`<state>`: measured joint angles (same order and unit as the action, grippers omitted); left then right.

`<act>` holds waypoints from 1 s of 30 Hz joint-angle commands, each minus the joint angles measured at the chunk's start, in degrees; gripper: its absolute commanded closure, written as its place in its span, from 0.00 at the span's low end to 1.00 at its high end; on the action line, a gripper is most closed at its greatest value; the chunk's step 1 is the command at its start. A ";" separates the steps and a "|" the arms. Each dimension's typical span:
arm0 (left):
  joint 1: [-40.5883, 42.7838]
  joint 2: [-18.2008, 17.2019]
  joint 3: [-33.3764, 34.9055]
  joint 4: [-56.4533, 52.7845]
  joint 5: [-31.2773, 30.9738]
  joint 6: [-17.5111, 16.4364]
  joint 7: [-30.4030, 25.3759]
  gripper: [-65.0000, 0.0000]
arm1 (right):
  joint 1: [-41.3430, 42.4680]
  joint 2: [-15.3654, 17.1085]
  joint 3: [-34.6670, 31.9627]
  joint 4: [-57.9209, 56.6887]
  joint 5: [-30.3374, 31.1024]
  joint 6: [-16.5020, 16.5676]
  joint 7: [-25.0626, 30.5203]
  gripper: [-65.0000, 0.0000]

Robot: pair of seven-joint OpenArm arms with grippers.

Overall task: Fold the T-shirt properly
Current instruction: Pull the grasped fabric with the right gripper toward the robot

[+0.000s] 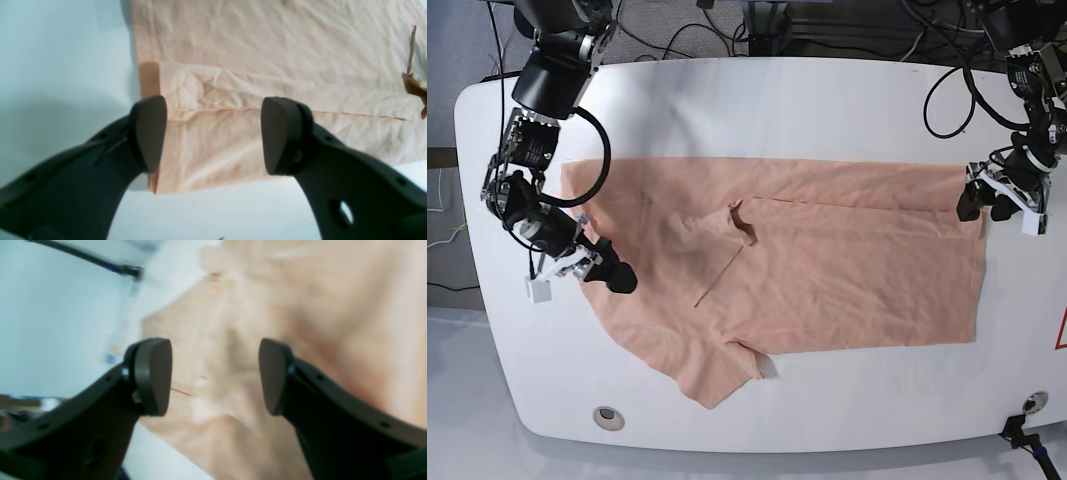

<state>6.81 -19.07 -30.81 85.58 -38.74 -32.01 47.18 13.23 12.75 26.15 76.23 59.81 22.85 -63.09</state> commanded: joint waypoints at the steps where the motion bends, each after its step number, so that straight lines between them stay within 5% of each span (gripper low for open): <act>1: -0.70 -1.02 -0.18 1.14 -1.04 -0.21 -0.89 0.35 | 0.44 3.29 0.00 3.29 1.77 0.67 1.16 0.39; 13: -0.70 -1.37 -0.53 3.43 -1.04 -0.21 -0.98 0.35 | -11.34 14.02 0.44 8.13 1.33 0.67 1.51 0.39; 22: -0.70 -1.37 -0.53 3.43 1.77 -0.39 -0.98 0.35 | -15.74 12.96 3.87 8.39 -17.83 1.10 1.51 0.39; 30: -0.70 -1.28 -0.62 3.52 3.18 -2.58 -0.98 0.35 | -19.52 11.91 4.49 10.59 -21.00 5.24 1.51 0.39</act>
<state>6.79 -19.27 -31.00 88.01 -35.14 -34.50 47.18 -6.74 24.23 30.39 84.88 37.67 27.68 -62.46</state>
